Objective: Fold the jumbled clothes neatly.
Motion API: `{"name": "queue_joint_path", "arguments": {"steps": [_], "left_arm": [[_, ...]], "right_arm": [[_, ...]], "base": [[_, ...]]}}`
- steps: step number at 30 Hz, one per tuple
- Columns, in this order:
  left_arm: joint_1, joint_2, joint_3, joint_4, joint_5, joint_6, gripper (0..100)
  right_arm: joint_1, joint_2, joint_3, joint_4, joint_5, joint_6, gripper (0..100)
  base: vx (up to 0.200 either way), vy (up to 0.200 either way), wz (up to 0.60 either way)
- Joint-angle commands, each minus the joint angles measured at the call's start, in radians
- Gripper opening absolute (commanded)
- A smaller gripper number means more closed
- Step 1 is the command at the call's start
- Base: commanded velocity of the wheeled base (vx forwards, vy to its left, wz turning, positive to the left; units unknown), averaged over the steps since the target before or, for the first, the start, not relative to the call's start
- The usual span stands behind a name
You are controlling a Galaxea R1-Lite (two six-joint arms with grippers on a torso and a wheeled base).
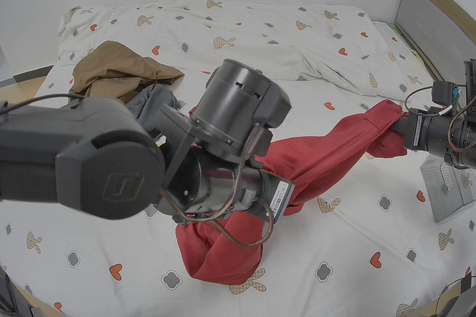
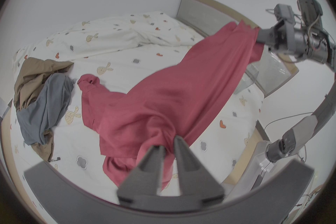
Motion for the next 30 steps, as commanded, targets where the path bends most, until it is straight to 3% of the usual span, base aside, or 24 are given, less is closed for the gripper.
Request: {"name": "queue_joint_path", "arguments": {"steps": [1, 11, 21, 30], "left_arm": [[0.003, -0.02, 0.064, -0.026, 0.001, -0.001, 100], [-0.005, -0.038, 0.213, -0.061, 0.0, 0.004, 100], [-0.104, 0.002, 0.426, -0.242, 0.003, 0.093, 100], [-0.086, 0.069, 0.457, -0.262, 0.034, 0.096, 100]], "right_arm": [[0.005, 0.001, 0.0, -0.001, -0.001, 0.0, 0], [0.009, 0.01, 0.0, -0.003, -0.001, 0.002, 0], [0.026, 0.013, -0.001, -0.006, -0.001, 0.009, 0], [0.026, 0.006, 0.0, -0.006, -0.001, 0.009, 0]], "base": [[0.0, 0.0, 0.0], [0.0, 0.0, 0.0], [0.0, 0.0, 0.0], [0.0, 0.0, 0.0]]}}
